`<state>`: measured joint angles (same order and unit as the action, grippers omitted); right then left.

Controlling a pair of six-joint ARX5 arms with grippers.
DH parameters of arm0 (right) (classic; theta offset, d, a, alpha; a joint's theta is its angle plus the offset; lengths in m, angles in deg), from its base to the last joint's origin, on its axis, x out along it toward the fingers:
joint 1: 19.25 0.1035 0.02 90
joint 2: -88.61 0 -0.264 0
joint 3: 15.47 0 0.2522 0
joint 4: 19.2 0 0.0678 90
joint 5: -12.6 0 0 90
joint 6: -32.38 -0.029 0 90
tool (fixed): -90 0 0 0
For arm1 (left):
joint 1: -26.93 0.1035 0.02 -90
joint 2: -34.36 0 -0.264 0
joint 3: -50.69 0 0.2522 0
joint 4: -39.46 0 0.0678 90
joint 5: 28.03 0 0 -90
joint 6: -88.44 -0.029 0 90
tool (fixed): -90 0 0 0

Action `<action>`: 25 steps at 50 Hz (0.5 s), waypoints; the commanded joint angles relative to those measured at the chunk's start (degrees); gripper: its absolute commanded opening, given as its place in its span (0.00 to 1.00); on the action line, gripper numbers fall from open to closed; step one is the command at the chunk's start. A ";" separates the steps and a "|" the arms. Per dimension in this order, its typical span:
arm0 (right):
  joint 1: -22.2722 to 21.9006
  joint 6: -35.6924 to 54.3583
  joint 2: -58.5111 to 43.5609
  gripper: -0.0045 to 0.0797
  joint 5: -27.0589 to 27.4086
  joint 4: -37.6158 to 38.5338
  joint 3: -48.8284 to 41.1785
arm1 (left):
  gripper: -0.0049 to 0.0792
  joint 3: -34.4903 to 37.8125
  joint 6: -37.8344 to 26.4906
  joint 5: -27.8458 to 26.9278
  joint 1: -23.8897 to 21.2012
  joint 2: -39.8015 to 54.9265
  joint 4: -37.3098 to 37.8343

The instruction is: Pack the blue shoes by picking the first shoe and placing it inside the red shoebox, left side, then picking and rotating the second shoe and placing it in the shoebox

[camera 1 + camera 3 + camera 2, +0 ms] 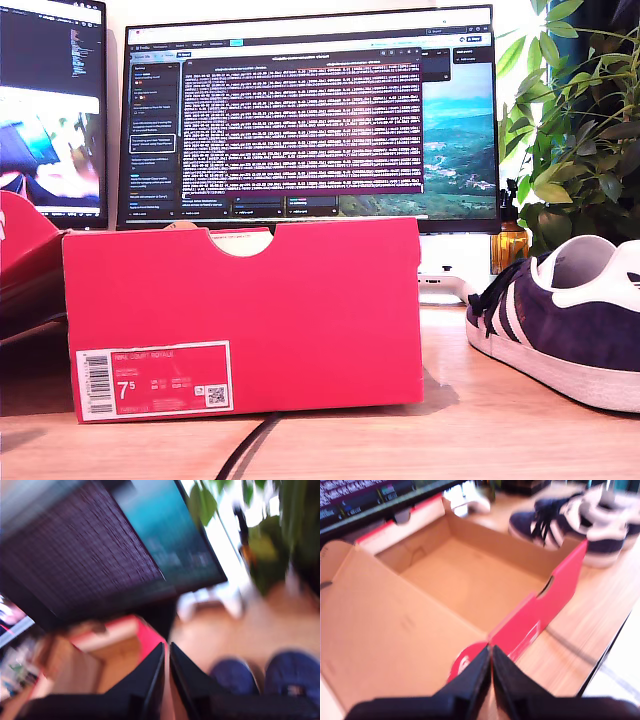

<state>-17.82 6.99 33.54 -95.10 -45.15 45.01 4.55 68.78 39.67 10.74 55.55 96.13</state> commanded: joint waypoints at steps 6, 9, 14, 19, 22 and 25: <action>2.69 1.99 -5.81 0.05 -0.31 0.39 2.12 | 0.04 0.63 -0.46 9.62 -8.09 8.02 -0.98; 3.50 2.38 -7.61 0.05 -0.20 0.83 2.29 | 0.04 0.63 0.04 11.65 -11.89 10.91 -1.73; 4.20 3.43 -9.57 0.05 0.66 1.22 2.56 | 0.04 0.63 3.32 12.28 -18.32 16.41 -4.96; 4.20 4.90 -10.40 0.05 1.51 1.90 2.58 | 0.04 0.63 23.52 13.81 -24.30 20.52 -10.73; 4.17 5.11 -10.49 0.05 2.27 2.10 2.58 | 0.04 0.63 31.23 15.96 -27.28 21.97 -14.91; 4.17 6.40 -10.49 0.05 3.39 2.32 2.58 | 0.04 0.63 39.52 21.53 -30.14 22.51 -18.60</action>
<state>-13.86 11.82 23.14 -92.95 -43.53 46.24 4.55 97.91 57.33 -17.80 78.44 80.51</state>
